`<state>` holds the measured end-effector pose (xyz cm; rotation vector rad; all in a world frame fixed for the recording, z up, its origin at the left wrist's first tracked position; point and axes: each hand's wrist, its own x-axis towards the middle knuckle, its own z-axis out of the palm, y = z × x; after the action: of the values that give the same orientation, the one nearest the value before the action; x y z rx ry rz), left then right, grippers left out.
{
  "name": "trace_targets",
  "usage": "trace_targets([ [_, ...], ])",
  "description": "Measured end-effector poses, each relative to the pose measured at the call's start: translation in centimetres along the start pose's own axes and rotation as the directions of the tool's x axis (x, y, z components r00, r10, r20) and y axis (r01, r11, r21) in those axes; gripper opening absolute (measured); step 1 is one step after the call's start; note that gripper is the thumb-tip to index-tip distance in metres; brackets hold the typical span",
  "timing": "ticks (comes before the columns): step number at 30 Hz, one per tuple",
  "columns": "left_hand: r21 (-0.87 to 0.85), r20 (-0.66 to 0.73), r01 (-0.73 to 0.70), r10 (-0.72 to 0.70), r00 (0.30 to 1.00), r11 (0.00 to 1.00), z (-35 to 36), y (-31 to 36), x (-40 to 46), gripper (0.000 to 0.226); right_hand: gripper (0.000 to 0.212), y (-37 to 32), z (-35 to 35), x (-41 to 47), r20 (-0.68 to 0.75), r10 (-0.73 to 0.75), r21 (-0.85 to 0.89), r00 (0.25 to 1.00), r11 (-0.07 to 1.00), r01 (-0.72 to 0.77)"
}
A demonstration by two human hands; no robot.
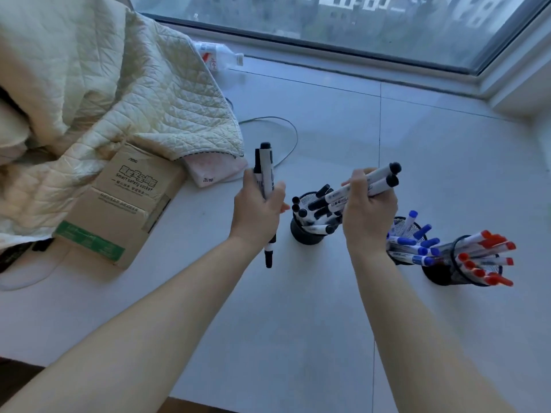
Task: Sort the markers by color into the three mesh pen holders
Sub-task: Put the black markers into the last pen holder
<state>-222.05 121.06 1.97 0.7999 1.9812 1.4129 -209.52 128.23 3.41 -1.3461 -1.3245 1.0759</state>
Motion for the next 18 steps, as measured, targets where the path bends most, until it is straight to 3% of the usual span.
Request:
trace_targets([
  [2,-0.067,-0.050,-0.057,0.053,0.997,0.996,0.6,1.4,0.7,0.015,0.021,0.6,0.1,1.2,0.011,-0.041,-0.052,0.999,0.998,0.042],
  [6,-0.161,-0.130,-0.115,0.095,0.987,0.980,1.5,3.4,2.0,0.025,0.017,2.6,0.5,2.0,0.171,-0.085,-0.292,0.982,0.947,0.133],
  [11,-0.300,-0.207,-0.150,0.090,0.974,0.942,2.2,5.1,2.7,0.021,0.011,3.9,0.6,1.9,0.319,-0.128,-0.423,0.939,0.867,0.262],
  [15,-0.441,-0.232,-0.146,0.044,0.972,0.886,2.6,5.6,3.0,0.015,0.017,3.7,0.5,2.0,0.248,-0.153,-0.424,0.957,0.871,0.249],
  [18,-0.517,-0.234,-0.135,0.012,0.972,0.845,3.2,5.7,3.1,0.016,0.020,3.8,0.5,1.9,0.251,-0.307,-0.447,0.918,0.805,0.391],
])
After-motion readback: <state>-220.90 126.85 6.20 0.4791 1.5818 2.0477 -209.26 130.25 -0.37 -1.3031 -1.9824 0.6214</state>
